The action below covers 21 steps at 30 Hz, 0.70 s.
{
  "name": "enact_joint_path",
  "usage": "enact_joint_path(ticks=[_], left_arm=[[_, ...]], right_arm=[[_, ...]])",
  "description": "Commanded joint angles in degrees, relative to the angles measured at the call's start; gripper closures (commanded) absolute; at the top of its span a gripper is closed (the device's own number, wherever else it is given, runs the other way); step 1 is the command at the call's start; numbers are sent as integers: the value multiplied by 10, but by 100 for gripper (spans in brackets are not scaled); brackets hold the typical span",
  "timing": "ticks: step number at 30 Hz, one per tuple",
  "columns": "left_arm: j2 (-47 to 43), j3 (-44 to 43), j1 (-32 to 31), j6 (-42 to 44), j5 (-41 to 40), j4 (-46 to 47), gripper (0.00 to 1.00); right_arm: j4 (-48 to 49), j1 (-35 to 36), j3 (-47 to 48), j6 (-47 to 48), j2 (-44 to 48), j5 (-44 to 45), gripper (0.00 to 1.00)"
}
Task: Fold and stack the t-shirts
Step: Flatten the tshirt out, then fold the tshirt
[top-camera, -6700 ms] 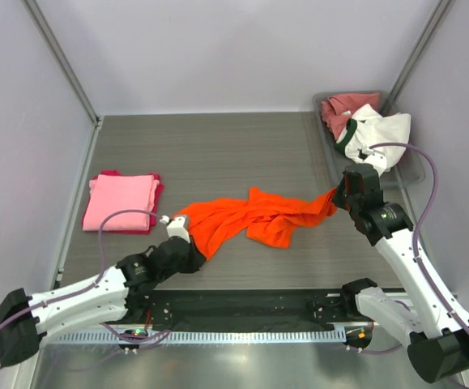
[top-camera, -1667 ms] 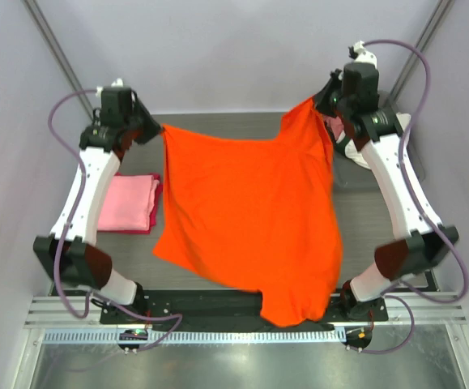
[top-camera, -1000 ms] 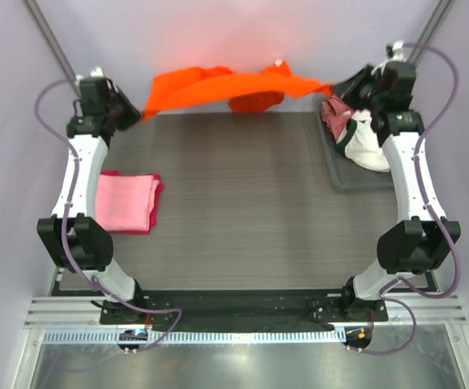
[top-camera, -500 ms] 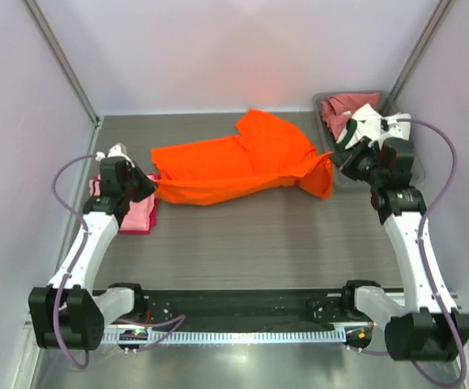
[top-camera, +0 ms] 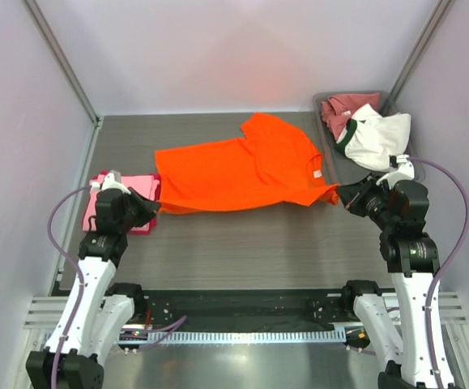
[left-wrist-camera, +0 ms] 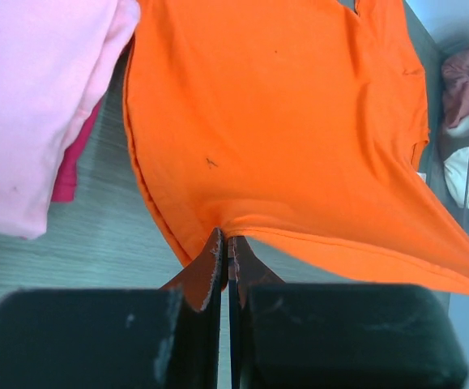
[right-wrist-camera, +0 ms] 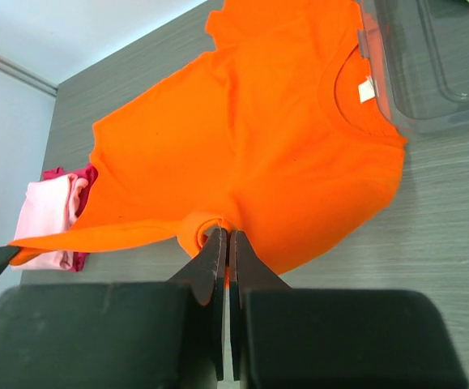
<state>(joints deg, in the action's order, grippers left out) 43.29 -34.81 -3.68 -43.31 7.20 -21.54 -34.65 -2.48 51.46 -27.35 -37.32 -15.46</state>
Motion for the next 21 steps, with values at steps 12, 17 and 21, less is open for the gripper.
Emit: enact_joint_path(ticks=[12,17,21], left_arm=[[-125,49,-1,-58,-90,-89,100],[-120,55,-1,-75,-114,-87,100],[-98,59,-1,-77,-121,-70,100]], right_arm=[[-2,-1,-19,22,-84,-26,99],[57,20,-43,-1,-140,-6,99],[77,75,-33,-3,-193,53,99]])
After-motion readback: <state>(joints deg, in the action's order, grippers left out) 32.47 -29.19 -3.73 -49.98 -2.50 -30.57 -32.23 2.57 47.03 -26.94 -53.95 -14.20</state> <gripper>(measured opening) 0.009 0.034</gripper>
